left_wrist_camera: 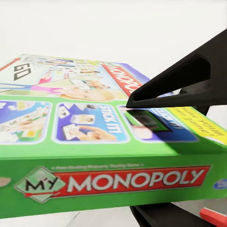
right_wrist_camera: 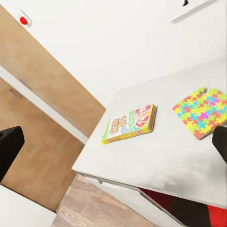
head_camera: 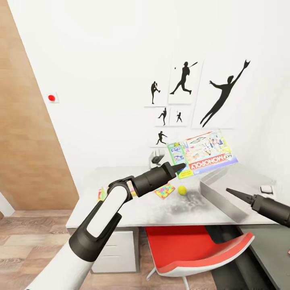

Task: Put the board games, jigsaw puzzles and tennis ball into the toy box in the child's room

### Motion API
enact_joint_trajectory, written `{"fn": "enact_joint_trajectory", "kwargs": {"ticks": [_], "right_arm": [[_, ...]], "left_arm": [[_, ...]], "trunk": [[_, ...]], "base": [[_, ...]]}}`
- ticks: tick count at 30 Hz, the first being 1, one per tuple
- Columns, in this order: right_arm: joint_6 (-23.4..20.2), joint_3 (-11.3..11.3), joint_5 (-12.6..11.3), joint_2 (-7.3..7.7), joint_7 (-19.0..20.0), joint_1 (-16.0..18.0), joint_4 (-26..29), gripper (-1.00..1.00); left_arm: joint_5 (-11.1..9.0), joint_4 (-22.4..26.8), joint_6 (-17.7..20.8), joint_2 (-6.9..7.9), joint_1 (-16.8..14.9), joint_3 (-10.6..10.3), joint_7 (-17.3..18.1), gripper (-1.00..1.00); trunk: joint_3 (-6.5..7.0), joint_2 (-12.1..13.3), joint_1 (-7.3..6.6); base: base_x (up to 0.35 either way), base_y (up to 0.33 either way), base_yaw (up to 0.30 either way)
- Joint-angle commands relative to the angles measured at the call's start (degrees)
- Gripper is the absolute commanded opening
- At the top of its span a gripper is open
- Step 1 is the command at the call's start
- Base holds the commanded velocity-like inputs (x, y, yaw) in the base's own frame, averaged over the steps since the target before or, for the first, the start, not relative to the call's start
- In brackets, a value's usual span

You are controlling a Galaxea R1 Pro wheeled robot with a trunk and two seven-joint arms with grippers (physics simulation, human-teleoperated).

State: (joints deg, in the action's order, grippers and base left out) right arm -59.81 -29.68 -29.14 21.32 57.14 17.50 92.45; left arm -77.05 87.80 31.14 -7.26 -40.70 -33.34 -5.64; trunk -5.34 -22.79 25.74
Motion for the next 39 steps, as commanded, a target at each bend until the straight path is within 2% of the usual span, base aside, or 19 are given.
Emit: {"fn": "enact_joint_trajectory", "kwargs": {"ticks": [1,8,16,22,25,27,31,39], "right_arm": [[-0.19,-0.03,0.22,0.12,0.32,0.08,0.00,1.00],[-0.19,-0.02,0.23,0.51,0.33,0.06,0.00,1.00],[-0.19,0.11,0.31,0.54,0.21,0.07,-0.05,1.00],[-0.19,0.57,0.39,0.38,0.13,0.08,-0.07,1.00],[-0.19,0.61,0.40,0.40,0.11,0.08,-0.07,1.00],[-0.19,0.70,0.40,0.38,0.09,0.08,-0.08,1.00],[-0.19,0.81,0.47,0.37,0.01,0.08,-0.08,1.00],[-0.19,0.77,0.56,0.11,-1.80,0.08,-0.08,1.00]], "left_arm": [[-0.51,0.10,0.18,0.01,-0.06,0.02,-0.70,-1.00],[-0.52,0.15,0.25,0.31,0.00,0.41,-0.58,-1.00],[-0.54,0.17,1.80,0.66,0.65,3.86,-0.56,-1.00],[-0.66,0.37,3.06,2.85,0.92,4.92,-0.46,-1.00],[-0.72,0.42,3.20,3.29,0.94,5.13,-0.44,-1.00],[-0.85,0.52,4.09,3.62,0.96,6.91,-0.40,-1.00],[-0.86,0.84,5.62,3.72,1.10,7.80,-0.27,-1.00],[-0.83,1.05,5.93,3.74,1.22,7.98,-0.14,-1.00]], "trunk": [[-0.08,-0.13,0.04],[0.30,-0.13,0.04],[0.69,-0.13,0.04],[0.97,-0.13,0.04],[1.11,-0.13,0.04],[1.23,-0.13,0.04],[1.46,-0.13,0.04],[1.59,-0.13,0.04]], "base": [[0.000,0.000,-0.239],[0.000,0.000,-0.244],[0.000,0.000,-0.250],[0.000,0.000,-0.256],[0.000,0.000,-0.256],[0.000,0.000,-0.242],[0.000,0.000,-0.202],[0.005,0.000,-0.050]]}}
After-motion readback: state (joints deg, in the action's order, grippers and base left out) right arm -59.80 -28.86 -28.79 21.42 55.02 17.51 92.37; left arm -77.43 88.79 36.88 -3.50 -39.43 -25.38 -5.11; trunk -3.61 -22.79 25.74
